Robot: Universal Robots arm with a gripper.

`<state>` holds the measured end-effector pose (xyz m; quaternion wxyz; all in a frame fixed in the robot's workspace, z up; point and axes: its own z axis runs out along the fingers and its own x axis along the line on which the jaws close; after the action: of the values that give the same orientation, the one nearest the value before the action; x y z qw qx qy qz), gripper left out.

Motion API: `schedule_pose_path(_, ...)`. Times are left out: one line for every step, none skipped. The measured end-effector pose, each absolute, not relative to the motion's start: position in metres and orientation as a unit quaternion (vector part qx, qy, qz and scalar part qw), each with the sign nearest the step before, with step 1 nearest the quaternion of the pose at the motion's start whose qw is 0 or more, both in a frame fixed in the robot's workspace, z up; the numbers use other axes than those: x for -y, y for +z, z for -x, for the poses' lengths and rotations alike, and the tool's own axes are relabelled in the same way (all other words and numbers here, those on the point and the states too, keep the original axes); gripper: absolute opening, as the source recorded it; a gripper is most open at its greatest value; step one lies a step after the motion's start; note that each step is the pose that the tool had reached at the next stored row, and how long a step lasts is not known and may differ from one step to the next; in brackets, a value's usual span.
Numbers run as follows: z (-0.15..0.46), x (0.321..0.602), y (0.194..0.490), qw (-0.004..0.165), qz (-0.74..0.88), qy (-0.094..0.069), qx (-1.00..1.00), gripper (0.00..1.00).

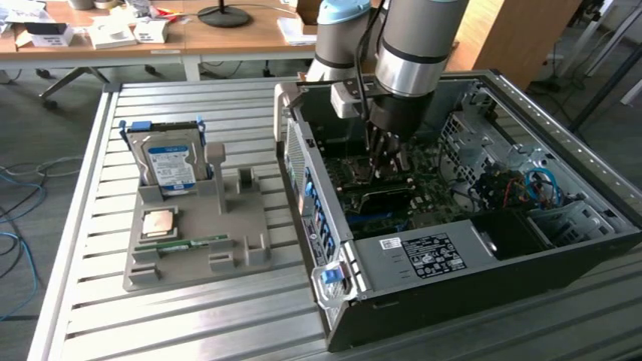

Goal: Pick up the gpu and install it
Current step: 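Press down on the gpu until it lock into place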

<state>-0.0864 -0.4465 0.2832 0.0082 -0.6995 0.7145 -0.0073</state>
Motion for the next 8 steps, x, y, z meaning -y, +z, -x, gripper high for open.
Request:
schedule_pose_path(0.0864,0.4465,0.2832,0.008,0.7,-0.007,-0.715,0.11)
schedule_pose_path(0.0865,0.4465,0.2832,0.008,0.699,-0.007,-0.715,0.11)
schedule_pose_path(0.0866,0.4465,0.2829,0.008,0.699,-0.007,-0.715,0.11)
schedule_pose_path(0.0868,0.4465,0.2826,0.008,0.699,-0.007,-0.715,0.11)
schedule_pose_path(0.0869,0.4465,0.2823,0.008,0.699,-0.007,-0.715,0.11)
schedule_pose_path(0.0871,0.4465,0.2819,0.008,0.699,-0.007,-0.715,0.11)
schedule_pose_path(0.0872,0.4464,0.2814,0.008,0.699,-0.007,-0.715,0.11)
schedule_pose_path(0.0873,0.4464,0.2809,0.008,0.699,-0.007,-0.715,0.11)
